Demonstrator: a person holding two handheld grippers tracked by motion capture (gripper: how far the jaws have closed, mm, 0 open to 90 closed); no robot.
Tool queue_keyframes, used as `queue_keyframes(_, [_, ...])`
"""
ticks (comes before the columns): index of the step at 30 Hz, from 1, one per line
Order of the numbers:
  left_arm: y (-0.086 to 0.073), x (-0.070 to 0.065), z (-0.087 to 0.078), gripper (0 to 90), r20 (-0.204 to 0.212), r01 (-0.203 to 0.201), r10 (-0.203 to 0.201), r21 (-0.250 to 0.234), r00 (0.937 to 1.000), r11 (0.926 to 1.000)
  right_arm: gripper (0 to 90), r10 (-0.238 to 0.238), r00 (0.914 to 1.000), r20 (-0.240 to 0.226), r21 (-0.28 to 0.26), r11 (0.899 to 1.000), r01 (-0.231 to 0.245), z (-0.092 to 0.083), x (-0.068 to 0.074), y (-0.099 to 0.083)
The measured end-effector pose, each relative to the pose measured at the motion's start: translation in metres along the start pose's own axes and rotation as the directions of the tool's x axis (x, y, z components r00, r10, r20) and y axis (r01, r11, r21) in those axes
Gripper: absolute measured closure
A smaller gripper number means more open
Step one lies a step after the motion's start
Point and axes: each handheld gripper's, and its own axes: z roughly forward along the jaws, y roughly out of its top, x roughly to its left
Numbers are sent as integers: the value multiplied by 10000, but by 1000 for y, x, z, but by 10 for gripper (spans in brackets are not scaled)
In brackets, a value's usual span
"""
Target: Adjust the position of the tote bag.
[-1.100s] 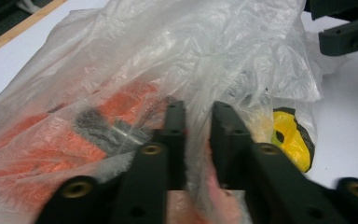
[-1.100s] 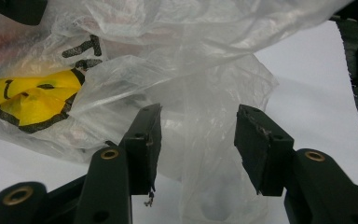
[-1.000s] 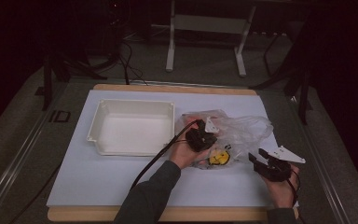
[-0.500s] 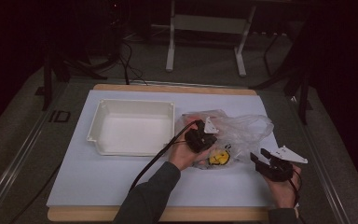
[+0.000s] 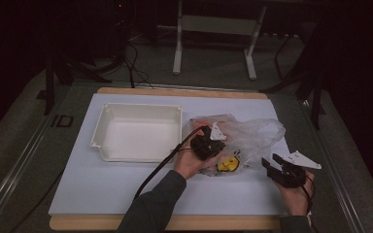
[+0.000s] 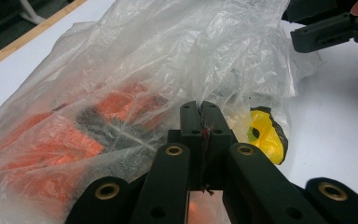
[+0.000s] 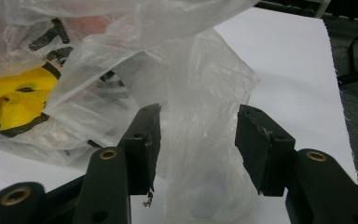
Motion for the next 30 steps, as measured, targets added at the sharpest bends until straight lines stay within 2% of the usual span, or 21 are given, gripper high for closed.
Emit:
queue_keyframes(21, [-9, -5, -16, 897, -31, 124, -125, -288, 9999, 9995, 507, 88, 9998, 160, -10, 10000, -88, 11, -11, 10])
queue_keyframes(27, [-14, -5, -24, 897, -69, 153, -155, -395, 9999, 9991, 548, 284, 9996, -36, 126, 9995, -283, 21, -15, 13])
queue_keyframes(30, [-20, -7, -31, 897, -101, 178, -183, -447, 9998, 9988, 641, 139, 9999, -95, 141, 9998, -137, 22, -16, 13])
